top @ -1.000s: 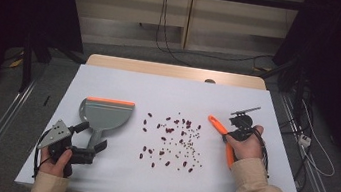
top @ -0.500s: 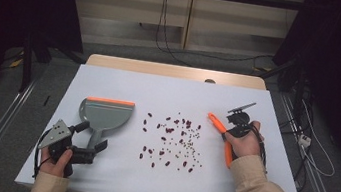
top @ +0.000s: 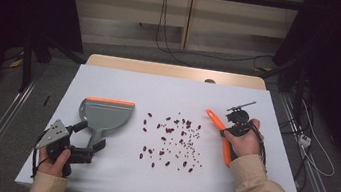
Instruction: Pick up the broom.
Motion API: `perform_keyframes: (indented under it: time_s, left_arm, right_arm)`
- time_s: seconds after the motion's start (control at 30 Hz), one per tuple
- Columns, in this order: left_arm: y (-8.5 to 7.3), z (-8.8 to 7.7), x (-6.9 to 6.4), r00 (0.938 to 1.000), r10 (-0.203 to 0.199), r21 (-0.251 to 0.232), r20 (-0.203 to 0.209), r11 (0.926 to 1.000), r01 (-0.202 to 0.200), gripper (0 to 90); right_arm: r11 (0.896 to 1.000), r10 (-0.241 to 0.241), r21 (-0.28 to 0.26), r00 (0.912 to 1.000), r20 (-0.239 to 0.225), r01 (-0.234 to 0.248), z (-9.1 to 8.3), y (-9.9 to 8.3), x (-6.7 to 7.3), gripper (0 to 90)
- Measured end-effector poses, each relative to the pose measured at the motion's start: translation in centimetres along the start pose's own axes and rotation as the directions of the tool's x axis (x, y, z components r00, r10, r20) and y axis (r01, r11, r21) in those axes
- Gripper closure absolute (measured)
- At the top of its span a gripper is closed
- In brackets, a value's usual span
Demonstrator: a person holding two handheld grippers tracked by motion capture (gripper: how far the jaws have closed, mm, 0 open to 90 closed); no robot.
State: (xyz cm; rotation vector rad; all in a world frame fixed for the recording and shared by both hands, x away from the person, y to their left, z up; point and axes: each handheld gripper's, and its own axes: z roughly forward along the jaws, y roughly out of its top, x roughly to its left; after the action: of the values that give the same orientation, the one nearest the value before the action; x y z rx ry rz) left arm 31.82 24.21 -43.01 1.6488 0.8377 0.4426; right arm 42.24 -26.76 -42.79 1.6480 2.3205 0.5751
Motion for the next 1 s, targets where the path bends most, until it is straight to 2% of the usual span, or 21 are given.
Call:
perform_keyframes:
  time_s: [0.2, 0.23, 0.27, 0.3, 0.33, 0.37, 0.47, 0.5, 0.57, 0.6, 0.63, 0.67, 0.73, 0.77, 0.87, 0.9, 1.0]
  left_arm:
    - [0.0, -0.1, 0.0, 1.0000, -0.001, -0.003, -0.002, 1.0000, 0.001, 3.1]
    - [0.0, -0.1, 0.0, 1.0000, 0.002, -0.001, -0.003, 1.0000, -0.002, 3.9]
    - [0.0, -0.1, 0.0, 1.0000, 0.006, 0.000, 0.000, 1.0000, -0.006, 4.2]
    - [0.1, -0.1, 0.0, 1.0000, 0.008, 0.001, 0.002, 1.0000, -0.008, 4.2]
    - [0.1, -0.1, 0.0, 0.9999, 0.011, 0.001, 0.003, 0.9999, -0.011, 4.2]
    - [0.1, -0.1, 0.0, 0.9999, 0.011, 0.000, 0.002, 0.9999, -0.011, 4.0]
    - [0.1, -0.1, -0.1, 0.9999, 0.010, 0.002, 0.001, 0.9999, -0.010, 3.9]
    - [0.2, -0.1, -0.1, 1.0000, 0.008, -0.001, 0.001, 1.0000, -0.008, 3.9]
    - [0.2, -0.1, -0.2, 1.0000, 0.009, -0.003, 0.000, 1.0000, -0.009, 3.9]
    - [0.3, -0.1, -0.2, 1.0000, 0.009, -0.004, -0.001, 0.9999, -0.009, 3.9]
    - [0.3, -0.1, -0.2, 1.0000, 0.009, -0.004, 0.001, 0.9999, -0.009, 3.9]
    - [0.3, -0.1, -0.2, 0.9999, 0.012, -0.005, 0.000, 0.9999, -0.012, 3.9]
    - [0.4, 0.0, -0.2, 1.0000, 0.007, -0.007, -0.005, 0.9999, -0.008, 3.9]
    - [0.4, 0.0, -0.2, 1.0000, 0.007, -0.007, -0.005, 0.9999, -0.008, 3.9]
    - [0.5, 0.0, -0.3, 0.9999, 0.007, -0.013, -0.009, 0.9999, -0.007, 3.9]
    - [0.5, 0.0, -0.3, 0.9999, 0.007, -0.013, -0.009, 0.9999, -0.007, 3.9]
    - [0.7, 0.2, -0.4, 1.0000, 0.005, -0.014, -0.007, 0.9999, -0.005, 3.9]
  right_arm:
    - [0.996, 0.028, -0.087, 0.9988, -0.039, -0.032, -1.1, -0.4, -0.5, 69.9]
    - [0.989, 0.038, -0.142, 0.9977, -0.056, -0.045, -1.8, -0.6, -0.6, 70.0]
    - [0.983, 0.040, -0.175, 0.9970, -0.066, -0.051, -2.1, -0.8, -0.7, 70.0]
    - [0.983, 0.040, -0.175, 0.9970, -0.066, -0.051, -2.1, -0.8, -0.7, 70.0]
    - [0.976, 0.048, -0.207, 0.9959, -0.077, -0.063, -2.5, -1.1, -0.8, 70.0]
    - [0.960, 0.064, -0.266, 0.9929, -0.100, -0.089, -3.3, -1.7, -1.0, 70.1]
    - [0.930, 0.071, -0.351, 0.9902, -0.121, -0.109, -4.2, -2.5, -1.4, 70.2]
    - [0.930, 0.071, -0.351, 0.9902, -0.121, -0.109, -4.2, -2.5, -1.4, 70.2]
    - [0.911, 0.077, -0.393, 0.9881, -0.134, -0.124, -4.6, -3.0, -1.6, 70.2]
    - [0.894, 0.080, -0.428, 0.9868, -0.141, -0.133, -5.0, -3.5, -1.8, 70.2]
    - [0.894, 0.080, -0.428, 0.9868, -0.141, -0.133, -5.0, -3.5, -1.8, 70.2]
    - [0.871, 0.081, -0.470, 0.9850, -0.152, -0.144, -5.2, -4.1, -2.0, 70.2]
    - [0.843, 0.082, -0.513, 0.9817, -0.172, -0.160, -5.5, -4.7, -2.0, 70.2]
    - [0.833, 0.080, -0.530, 0.9821, -0.170, -0.160, -5.5, -4.9, -2.0, 70.2]
    - [0.789, 0.079, -0.587, 0.9781, -0.193, -0.179, -5.8, -5.6, -2.0, 70.2]
    - [0.775, 0.072, -0.607, 0.9792, -0.190, -0.175, -6.0, -5.9, -2.0, 70.3]
    - [0.749, 0.074, -0.633, 0.9746, -0.212, -0.194, -6.2, -6.4, -1.9, 70.3]
